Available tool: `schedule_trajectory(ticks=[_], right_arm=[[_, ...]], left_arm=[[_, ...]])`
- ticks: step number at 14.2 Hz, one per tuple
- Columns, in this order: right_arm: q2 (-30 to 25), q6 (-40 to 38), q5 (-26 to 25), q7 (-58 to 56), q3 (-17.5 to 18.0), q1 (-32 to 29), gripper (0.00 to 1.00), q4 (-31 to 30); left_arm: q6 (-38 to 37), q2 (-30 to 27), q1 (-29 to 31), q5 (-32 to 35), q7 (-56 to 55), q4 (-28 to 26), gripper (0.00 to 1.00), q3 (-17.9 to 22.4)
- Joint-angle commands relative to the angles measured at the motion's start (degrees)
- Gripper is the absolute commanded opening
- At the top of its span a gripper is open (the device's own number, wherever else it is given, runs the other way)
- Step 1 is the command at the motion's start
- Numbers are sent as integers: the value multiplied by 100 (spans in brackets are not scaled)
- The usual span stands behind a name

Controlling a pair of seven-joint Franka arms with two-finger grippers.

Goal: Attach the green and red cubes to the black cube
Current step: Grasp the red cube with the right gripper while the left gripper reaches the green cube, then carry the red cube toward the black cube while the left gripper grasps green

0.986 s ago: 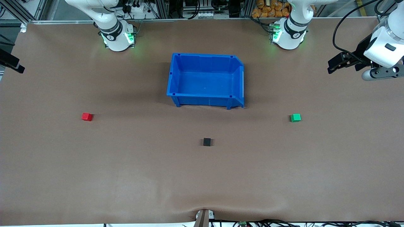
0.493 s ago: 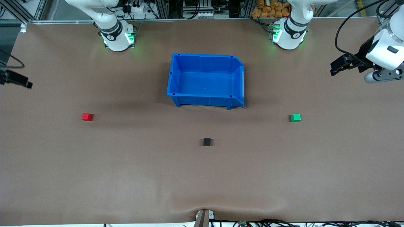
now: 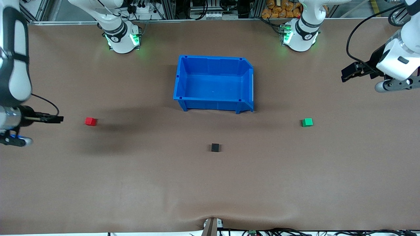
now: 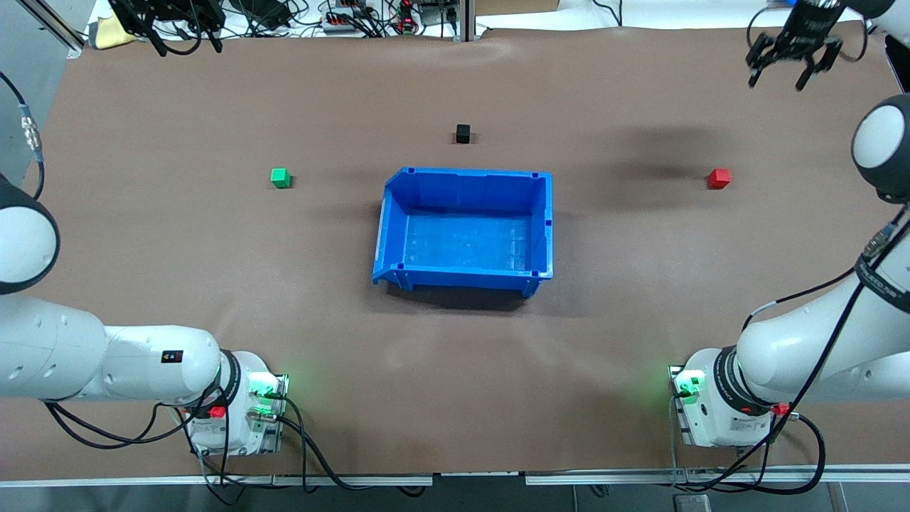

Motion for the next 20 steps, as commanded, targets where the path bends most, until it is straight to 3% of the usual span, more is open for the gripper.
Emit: schedule_trajectory(ticks=[1,3,5,9,12,13,15,16,17,19,20], right_arm=[[608,122,34,50,57,-225,100,162],[951,499,139,50,57,-391,100,-30],[1058,842,402,50,57,-418,100,-346],[1234,1580,447,50,74,-357,100,-908],[1348,1714,465,50,83,-260,100,-1059],[1383,1723,465,50,83,-234,94,-1086],[1392,1670,474,59,83,-216,58,-1112],[1418,1688,465,50,83,-216,46,-1130],[1462,1696,465,50,83,-233,44,-1130],[1489,1697,465,50,83,-251,13,-1121],[1489,1696,474,59,83,-269,12,-1113]], left_arm=[[290,215,118,80,67,-163,100,15],[730,216,188,80,67,-533,100,7],[1003,303,206,80,49,-779,100,15],[1846,382,303,88,40,-1491,100,15],[2050,496,303,106,49,-1659,100,15],[2102,575,303,106,49,-1659,100,15],[2225,768,294,106,49,-1677,100,15],[2374,856,294,106,49,-1729,100,15],[2575,909,294,106,49,-1834,100,15],[3032,1006,303,106,49,-2106,100,15],[3261,1111,303,123,58,-2212,100,24]])
